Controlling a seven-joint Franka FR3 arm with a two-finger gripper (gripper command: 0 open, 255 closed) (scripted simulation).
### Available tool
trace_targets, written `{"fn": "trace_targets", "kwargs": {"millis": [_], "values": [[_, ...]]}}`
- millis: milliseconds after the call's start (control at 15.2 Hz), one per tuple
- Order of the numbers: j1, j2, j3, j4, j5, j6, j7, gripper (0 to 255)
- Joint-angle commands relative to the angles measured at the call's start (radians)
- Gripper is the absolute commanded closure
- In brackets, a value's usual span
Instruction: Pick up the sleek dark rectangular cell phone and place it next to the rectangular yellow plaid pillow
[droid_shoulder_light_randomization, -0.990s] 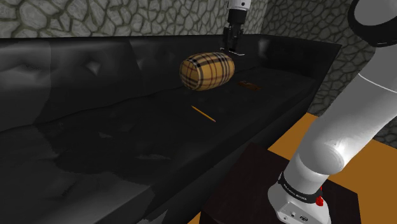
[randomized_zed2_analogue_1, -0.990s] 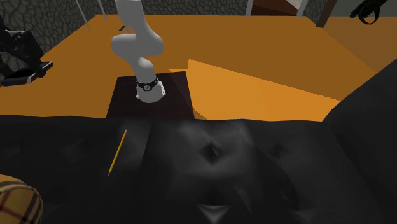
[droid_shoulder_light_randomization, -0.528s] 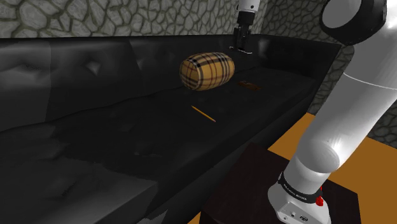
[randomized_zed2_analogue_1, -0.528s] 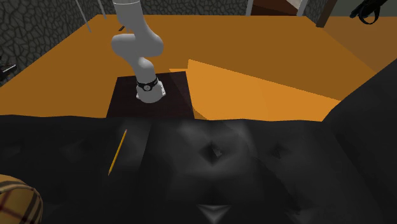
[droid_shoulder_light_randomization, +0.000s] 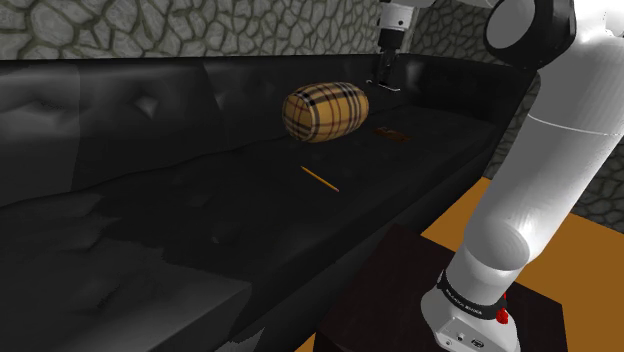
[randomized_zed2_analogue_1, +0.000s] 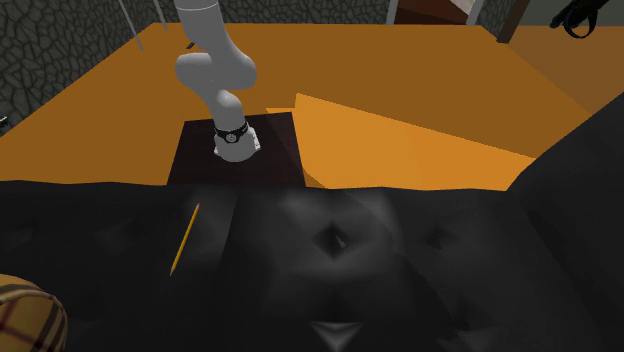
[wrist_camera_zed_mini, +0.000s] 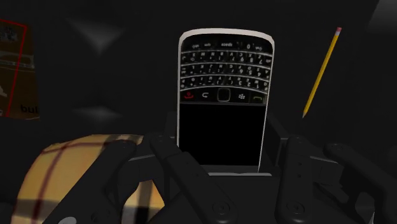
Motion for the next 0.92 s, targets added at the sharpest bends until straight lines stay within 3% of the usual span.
{"fn": "trace_targets", "kwargs": {"millis": [0, 858], "values": [[0.002, -0.006, 0.002, -0.033, -0.002, 0.029, 0.002, 255], [0.007, -0.028, 0.006, -0.235, -0.010, 0.210, 0.002, 255]]}}
